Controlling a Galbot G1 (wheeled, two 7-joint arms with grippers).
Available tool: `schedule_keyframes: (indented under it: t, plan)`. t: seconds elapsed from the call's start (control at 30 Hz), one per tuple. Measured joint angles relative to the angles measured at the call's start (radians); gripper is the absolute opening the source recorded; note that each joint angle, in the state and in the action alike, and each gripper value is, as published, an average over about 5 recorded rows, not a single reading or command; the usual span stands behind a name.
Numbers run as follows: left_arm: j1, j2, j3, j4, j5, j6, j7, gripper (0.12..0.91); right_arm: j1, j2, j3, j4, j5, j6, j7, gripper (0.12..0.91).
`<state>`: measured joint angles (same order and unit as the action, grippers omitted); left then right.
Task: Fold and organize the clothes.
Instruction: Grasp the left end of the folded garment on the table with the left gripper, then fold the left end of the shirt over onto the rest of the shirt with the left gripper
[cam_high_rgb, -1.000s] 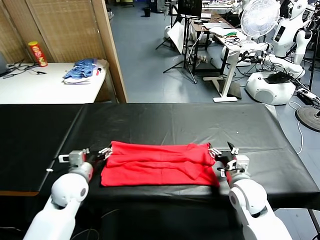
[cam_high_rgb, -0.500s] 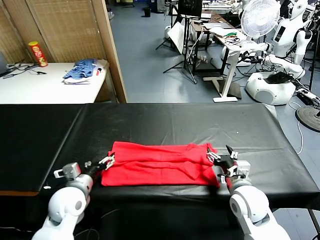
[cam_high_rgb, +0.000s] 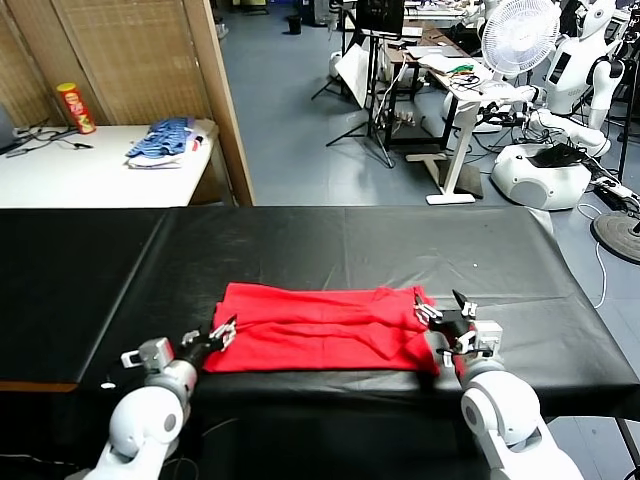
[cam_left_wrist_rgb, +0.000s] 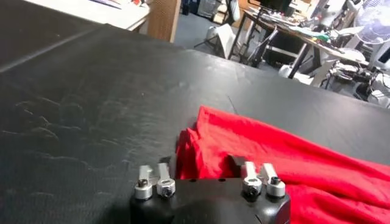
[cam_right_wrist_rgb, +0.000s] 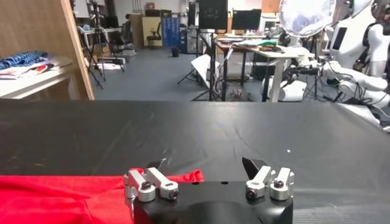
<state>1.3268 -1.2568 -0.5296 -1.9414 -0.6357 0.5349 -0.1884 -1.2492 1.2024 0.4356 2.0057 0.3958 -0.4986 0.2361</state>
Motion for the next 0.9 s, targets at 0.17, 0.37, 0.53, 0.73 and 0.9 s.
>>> schedule_keyframes:
  t: [0.17, 0.37, 0.53, 0.73, 0.9]
  plan:
    - [-0.006, 0.009, 0.011, 0.004, 0.105, -0.015, 0.037, 0.203, -0.001, 0.003, 0.0, -0.001, -0.012, 0.003, -0.002, 0.798]
    - [-0.008, 0.03, 0.012, 0.021, 0.263, -0.038, 0.084, 0.153, -0.003, 0.005, 0.01, 0.001, -0.011, 0.003, -0.002, 0.798]
    - [0.009, 0.085, -0.017, 0.032, 0.414, -0.073, 0.102, 0.149, -0.004, 0.008, 0.017, 0.003, -0.01, 0.0, -0.002, 0.798]
    - [0.041, 0.22, -0.084, 0.052, 0.48, -0.089, 0.105, 0.149, -0.006, 0.022, 0.012, 0.005, -0.012, -0.002, 0.0, 0.798]
    - [0.043, 0.287, -0.099, 0.022, 0.428, -0.051, 0.084, 0.149, -0.016, 0.032, 0.01, 0.011, -0.019, -0.002, 0.002, 0.798]
